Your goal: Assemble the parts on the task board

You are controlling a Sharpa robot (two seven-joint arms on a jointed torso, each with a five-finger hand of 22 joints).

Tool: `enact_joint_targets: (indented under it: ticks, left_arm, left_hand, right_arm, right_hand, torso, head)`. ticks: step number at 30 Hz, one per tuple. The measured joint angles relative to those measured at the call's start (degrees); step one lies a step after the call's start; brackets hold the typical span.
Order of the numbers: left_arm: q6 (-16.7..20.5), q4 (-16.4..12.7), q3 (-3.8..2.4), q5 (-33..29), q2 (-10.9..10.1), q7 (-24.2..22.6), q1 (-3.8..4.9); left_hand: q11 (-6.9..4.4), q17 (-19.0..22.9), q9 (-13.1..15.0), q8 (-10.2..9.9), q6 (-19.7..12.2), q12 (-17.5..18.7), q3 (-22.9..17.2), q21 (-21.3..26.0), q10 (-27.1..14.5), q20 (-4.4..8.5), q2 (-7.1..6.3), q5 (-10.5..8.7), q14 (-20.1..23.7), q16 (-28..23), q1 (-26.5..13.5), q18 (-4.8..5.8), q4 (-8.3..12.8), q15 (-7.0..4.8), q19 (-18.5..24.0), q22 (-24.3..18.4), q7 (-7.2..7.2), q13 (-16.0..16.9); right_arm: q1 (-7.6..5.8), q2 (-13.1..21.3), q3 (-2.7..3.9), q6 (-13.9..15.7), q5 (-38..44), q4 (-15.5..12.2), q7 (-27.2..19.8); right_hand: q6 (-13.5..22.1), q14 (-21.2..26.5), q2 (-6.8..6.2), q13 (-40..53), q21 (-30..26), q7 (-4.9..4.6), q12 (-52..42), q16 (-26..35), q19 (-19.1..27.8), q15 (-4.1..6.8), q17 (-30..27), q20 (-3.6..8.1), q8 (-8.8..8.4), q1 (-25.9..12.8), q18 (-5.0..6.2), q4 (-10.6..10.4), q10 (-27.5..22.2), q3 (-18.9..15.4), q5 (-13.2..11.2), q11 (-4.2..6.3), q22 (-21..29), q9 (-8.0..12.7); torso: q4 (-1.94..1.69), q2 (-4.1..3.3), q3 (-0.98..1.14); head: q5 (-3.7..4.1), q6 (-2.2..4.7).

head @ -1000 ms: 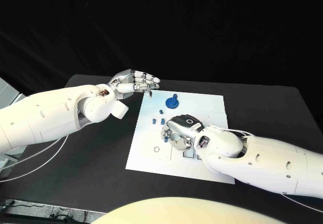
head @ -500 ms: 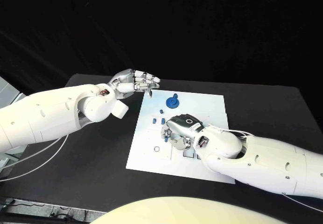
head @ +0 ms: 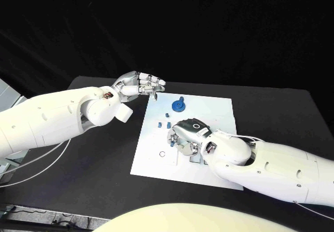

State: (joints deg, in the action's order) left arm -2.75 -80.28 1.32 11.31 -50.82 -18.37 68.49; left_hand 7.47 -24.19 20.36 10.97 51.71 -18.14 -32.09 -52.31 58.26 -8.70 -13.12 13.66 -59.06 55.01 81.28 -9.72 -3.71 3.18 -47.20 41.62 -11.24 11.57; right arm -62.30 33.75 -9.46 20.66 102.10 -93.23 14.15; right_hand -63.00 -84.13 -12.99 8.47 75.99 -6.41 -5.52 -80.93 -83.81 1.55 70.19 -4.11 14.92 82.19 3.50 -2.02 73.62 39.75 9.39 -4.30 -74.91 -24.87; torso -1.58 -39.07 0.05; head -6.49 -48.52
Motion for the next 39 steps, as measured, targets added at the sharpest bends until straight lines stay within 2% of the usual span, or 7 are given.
enact_joint_targets:
  ticks: [20,39]
  left_arm:
    - [-0.59,0.21,0.01,0.0,0.05,0.55,0.0]
    - [-0.99,0.26,0.01,0.01,0.05,0.98,-0.01]
  left_hand:
    - [0.0,0.05,0.0,0.0,0.0,0.0,0.0,0.23,0.0,-0.2,0.0,0.0,0.0,0.0,0.0,0.01,0.0,0.0,0.2,0.0,0.0,0.0]
    - [0.22,0.04,0.0,0.0,0.0,0.0,0.0,0.23,-0.21,-0.2,0.0,0.0,0.0,0.0,0.0,0.01,0.0,0.0,0.2,-0.02,0.0,0.0]
  right_arm:
    - [0.31,0.19,-0.18,1.15,0.83,-0.14,1.25]
    - [0.44,-0.52,-0.18,0.28,1.33,0.11,2.1]
  right_hand:
    - [-0.1,0.0,0.23,-0.02,0.23,-0.08,0.22,0.0,0.0,0.0,0.22,0.0,-0.01,-0.24,0.0,0.06,0.2,-0.07,0.07,0.2,-0.02,-0.06]
    - [-0.08,0.0,0.23,0.04,0.4,-0.06,0.32,0.0,0.0,-0.01,0.09,0.0,-0.06,-0.24,0.0,0.07,0.22,-0.07,0.06,0.22,-0.02,-0.08]
  torso:
    - [0.03,-0.01,0.01]
    - [0.03,-0.01,-0.03]
  head:
    - [-0.07,0.09]
    - [-0.07,-0.08]
